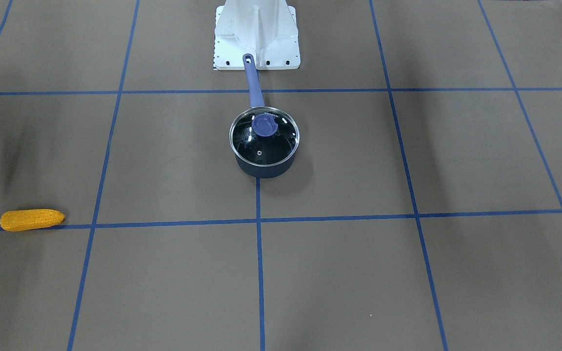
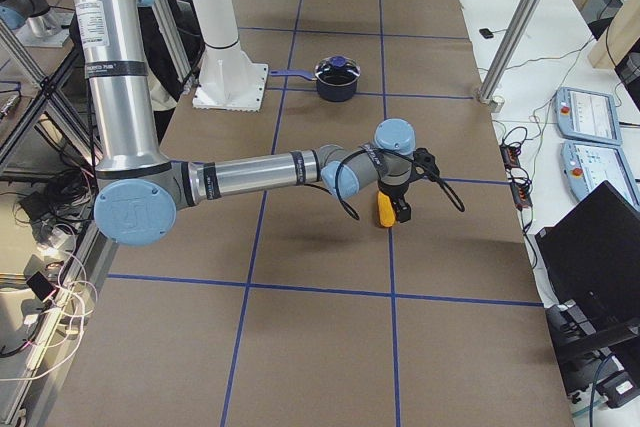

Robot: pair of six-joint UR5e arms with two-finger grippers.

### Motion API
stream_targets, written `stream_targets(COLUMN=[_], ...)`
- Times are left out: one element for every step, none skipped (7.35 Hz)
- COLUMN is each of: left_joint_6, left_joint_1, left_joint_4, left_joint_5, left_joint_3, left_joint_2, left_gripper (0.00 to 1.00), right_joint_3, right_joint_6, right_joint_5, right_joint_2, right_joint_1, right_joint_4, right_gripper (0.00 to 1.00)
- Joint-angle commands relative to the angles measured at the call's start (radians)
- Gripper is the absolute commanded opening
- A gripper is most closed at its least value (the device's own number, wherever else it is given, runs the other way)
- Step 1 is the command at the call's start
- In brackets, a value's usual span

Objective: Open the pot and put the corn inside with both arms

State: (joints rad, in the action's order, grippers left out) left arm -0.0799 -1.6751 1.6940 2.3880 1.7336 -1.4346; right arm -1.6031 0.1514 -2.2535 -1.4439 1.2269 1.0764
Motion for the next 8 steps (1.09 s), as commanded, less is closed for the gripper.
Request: stream_targets(left_joint_6=[-0.003,-0.036,-0.041,-0.041,-0.041,-0.043,-0.043,-0.043], left_joint_1=[0.000,0.002,0.002,0.002,0.002,0.002,0.002,0.002], left_joint_4=[-0.007,-0.005,-0.004,-0.008,-0.008,-0.008,-0.008,-0.010], left_joint_5=[0.032,0.034,0.034,0.033,0.033,0.033,0.033,0.033], left_joint_3=[0.009,0.010,0.010,0.018,0.021,0.026,0.027,0.027], left_joint_2=[-0.007,-0.010,-0.013,-0.017,-0.020,-0.020,-0.020,-0.021], left_gripper=[0.98,0.98,0.98,0.98,0.98,0.98,0.98,0.98], right_joint_3=[0.008,0.005,-0.003,-0.005,-0.011,-0.003,0.003,-0.003], right_joint_6=[-0.029,-0.030,-0.059,-0.071,-0.104,-0.241,-0.395,-0.447], right_joint_5=[0.028,0.029,0.041,0.045,0.054,0.069,0.074,0.110], right_joint_2=[0.052,0.078,0.086,0.105,0.131,0.141,0.152,0.157], right_joint_1=[-0.094,-0.124,-0.144,-0.148,-0.152,-0.149,-0.145,-0.138], right_joint_4=[-0.023,0.021,0.063,0.117,0.199,0.242,0.285,0.310], right_gripper=[1.00,1.00,1.00,1.00,1.00,1.00,1.00,1.00])
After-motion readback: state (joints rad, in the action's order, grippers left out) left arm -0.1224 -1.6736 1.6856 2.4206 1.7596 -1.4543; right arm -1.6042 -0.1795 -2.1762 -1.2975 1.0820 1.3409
